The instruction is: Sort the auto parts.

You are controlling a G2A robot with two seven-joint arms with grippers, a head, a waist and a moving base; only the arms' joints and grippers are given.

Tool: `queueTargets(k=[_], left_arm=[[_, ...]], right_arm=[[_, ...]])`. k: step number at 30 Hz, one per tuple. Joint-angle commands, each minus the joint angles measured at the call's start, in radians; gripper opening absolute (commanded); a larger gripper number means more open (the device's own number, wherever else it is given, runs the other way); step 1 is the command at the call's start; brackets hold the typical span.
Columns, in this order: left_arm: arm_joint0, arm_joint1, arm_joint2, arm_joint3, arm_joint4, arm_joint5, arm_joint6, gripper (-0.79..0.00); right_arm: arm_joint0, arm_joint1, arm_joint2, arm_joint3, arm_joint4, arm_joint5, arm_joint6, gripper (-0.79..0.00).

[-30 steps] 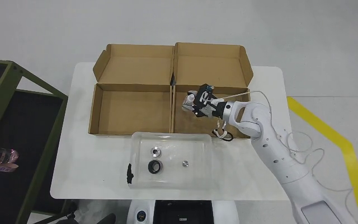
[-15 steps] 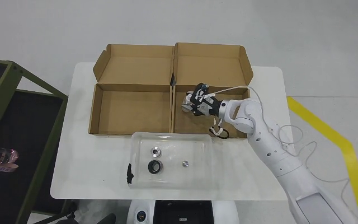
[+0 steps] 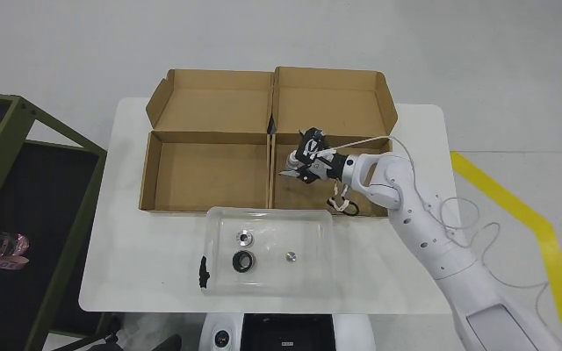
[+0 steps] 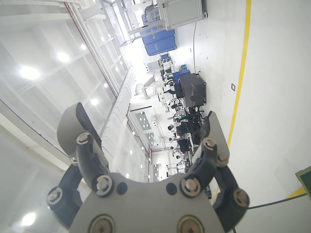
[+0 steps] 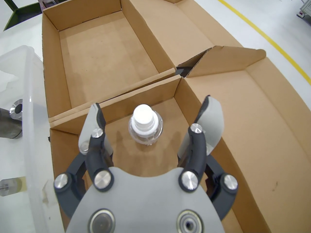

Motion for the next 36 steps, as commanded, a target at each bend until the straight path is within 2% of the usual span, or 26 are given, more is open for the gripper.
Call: queueTargets(k=[1,9,14,22,30,36], left_arm=[[0.0,0.0,0.0,0.0,0.0,0.0,0.0,0.0],[0.0,0.0,0.0,0.0,0.0,0.0,0.0,0.0],[0.0,0.0,0.0,0.0,0.0,0.0,0.0,0.0],[0.0,0.0,0.0,0.0,0.0,0.0,0.0,0.0],[0.0,0.0,0.0,0.0,0.0,0.0,0.0,0.0],[0.0,0.0,0.0,0.0,0.0,0.0,0.0,0.0]], right_arm=[[-0.018,0.008,0.024,-0.055,0.008,-0.008,0.027,0.0],[-0.112,0.04,0.111,-0.288,0.009,-0.048,0.143,0.0],[-0.164,0.055,0.127,-0.405,0.02,-0.095,0.221,0.0],[-0.225,0.069,0.116,-0.499,0.102,-0.14,0.326,0.0],[-0.281,0.08,0.076,-0.63,0.067,-0.141,0.406,0.0],[-0.305,0.087,0.038,-0.647,0.043,-0.153,0.448,0.0]])
